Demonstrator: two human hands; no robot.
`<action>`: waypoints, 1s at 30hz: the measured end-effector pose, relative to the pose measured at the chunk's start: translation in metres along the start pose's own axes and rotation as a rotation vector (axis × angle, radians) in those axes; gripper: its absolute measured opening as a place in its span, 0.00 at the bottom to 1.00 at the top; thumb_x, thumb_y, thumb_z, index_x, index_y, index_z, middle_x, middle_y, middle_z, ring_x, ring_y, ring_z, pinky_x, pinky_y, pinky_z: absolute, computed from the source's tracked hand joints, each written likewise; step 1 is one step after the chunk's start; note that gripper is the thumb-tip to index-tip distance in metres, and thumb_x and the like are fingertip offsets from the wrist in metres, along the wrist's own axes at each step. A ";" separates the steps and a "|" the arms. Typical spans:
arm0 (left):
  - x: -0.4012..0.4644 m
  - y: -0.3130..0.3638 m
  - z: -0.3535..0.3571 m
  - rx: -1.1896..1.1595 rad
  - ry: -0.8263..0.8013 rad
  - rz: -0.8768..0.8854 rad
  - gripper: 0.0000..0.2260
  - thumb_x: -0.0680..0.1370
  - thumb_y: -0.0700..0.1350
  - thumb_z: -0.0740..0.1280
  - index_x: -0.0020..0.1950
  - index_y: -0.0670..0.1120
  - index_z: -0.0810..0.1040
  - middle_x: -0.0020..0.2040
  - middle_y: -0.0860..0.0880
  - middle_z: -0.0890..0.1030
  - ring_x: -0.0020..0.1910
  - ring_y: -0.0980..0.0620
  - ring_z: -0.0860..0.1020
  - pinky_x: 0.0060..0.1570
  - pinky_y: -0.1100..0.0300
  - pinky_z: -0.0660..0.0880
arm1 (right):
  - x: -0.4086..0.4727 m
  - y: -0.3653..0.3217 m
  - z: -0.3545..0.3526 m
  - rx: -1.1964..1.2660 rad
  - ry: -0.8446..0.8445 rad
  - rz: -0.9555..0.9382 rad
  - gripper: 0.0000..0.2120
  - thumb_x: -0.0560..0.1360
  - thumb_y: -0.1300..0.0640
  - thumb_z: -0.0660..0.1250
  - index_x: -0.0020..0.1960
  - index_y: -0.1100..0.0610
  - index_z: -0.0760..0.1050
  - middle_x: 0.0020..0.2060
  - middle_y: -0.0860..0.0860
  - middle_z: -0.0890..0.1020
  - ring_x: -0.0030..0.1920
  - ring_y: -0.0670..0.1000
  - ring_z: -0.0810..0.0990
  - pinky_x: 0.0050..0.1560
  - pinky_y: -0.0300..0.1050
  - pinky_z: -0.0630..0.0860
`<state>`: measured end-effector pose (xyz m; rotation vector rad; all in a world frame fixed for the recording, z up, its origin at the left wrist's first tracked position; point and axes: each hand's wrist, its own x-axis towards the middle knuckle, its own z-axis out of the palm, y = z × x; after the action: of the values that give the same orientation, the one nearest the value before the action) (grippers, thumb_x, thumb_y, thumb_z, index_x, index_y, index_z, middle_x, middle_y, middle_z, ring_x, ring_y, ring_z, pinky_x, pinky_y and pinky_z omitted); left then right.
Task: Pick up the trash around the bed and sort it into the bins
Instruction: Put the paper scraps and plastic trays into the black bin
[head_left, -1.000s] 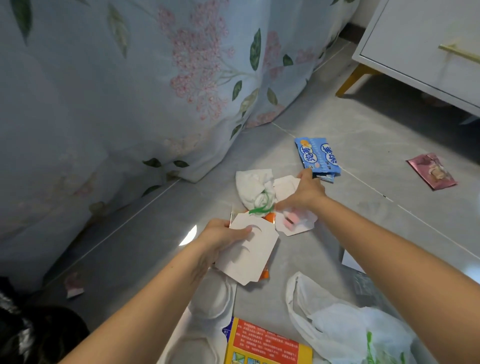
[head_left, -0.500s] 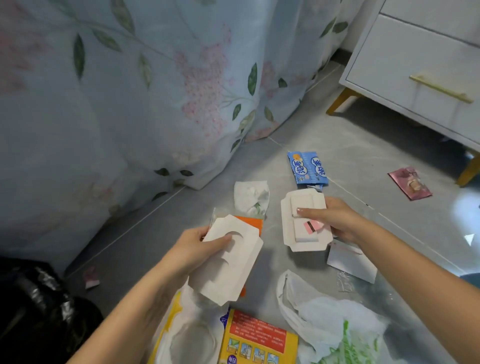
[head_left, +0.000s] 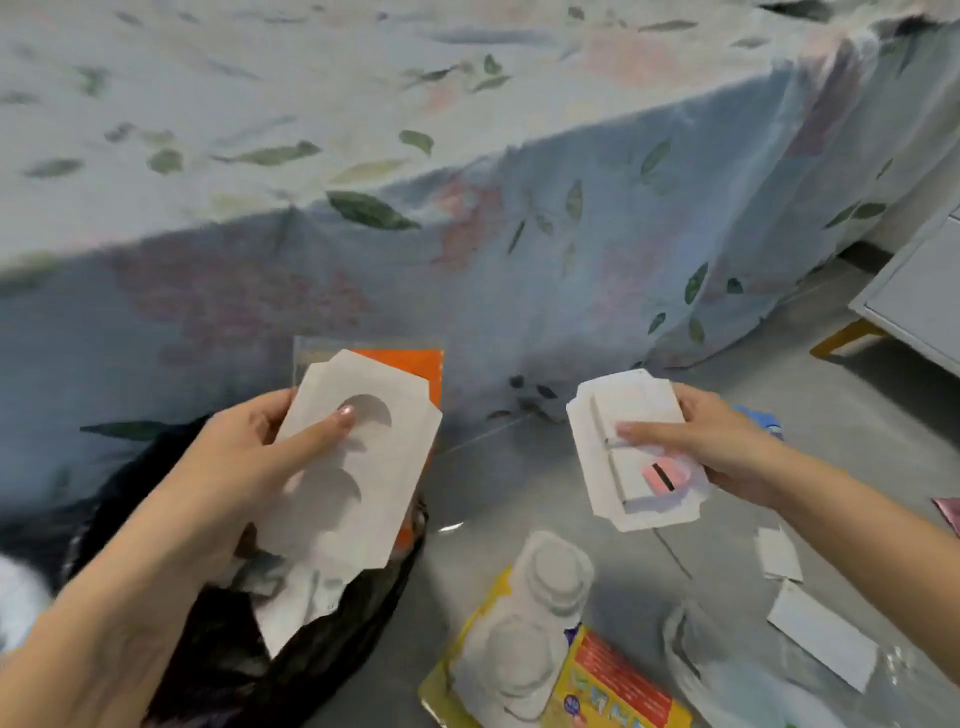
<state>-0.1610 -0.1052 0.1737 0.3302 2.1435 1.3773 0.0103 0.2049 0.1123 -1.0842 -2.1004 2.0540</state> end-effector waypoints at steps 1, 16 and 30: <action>-0.004 -0.006 -0.018 0.007 0.049 -0.018 0.11 0.71 0.53 0.72 0.50 0.50 0.83 0.44 0.48 0.87 0.42 0.42 0.84 0.42 0.46 0.81 | 0.000 -0.013 0.012 -0.021 -0.023 -0.019 0.13 0.71 0.62 0.72 0.54 0.54 0.77 0.45 0.50 0.86 0.39 0.48 0.84 0.35 0.39 0.79; 0.030 -0.149 -0.064 0.271 0.173 -0.319 0.11 0.71 0.49 0.73 0.39 0.43 0.77 0.38 0.49 0.79 0.39 0.49 0.77 0.37 0.58 0.70 | 0.011 -0.036 0.088 -0.131 -0.162 -0.018 0.14 0.69 0.61 0.73 0.54 0.53 0.80 0.44 0.52 0.86 0.38 0.50 0.85 0.39 0.47 0.78; -0.005 -0.081 -0.069 0.042 0.184 -0.156 0.05 0.75 0.47 0.71 0.49 0.52 0.82 0.48 0.51 0.84 0.52 0.51 0.82 0.44 0.58 0.80 | 0.003 -0.044 0.108 -0.032 -0.255 -0.097 0.35 0.50 0.48 0.83 0.55 0.54 0.79 0.44 0.52 0.87 0.40 0.51 0.86 0.32 0.40 0.80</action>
<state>-0.1890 -0.1950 0.1243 0.0509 2.2955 1.3190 -0.0616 0.1159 0.1350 -0.7395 -2.2532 2.2228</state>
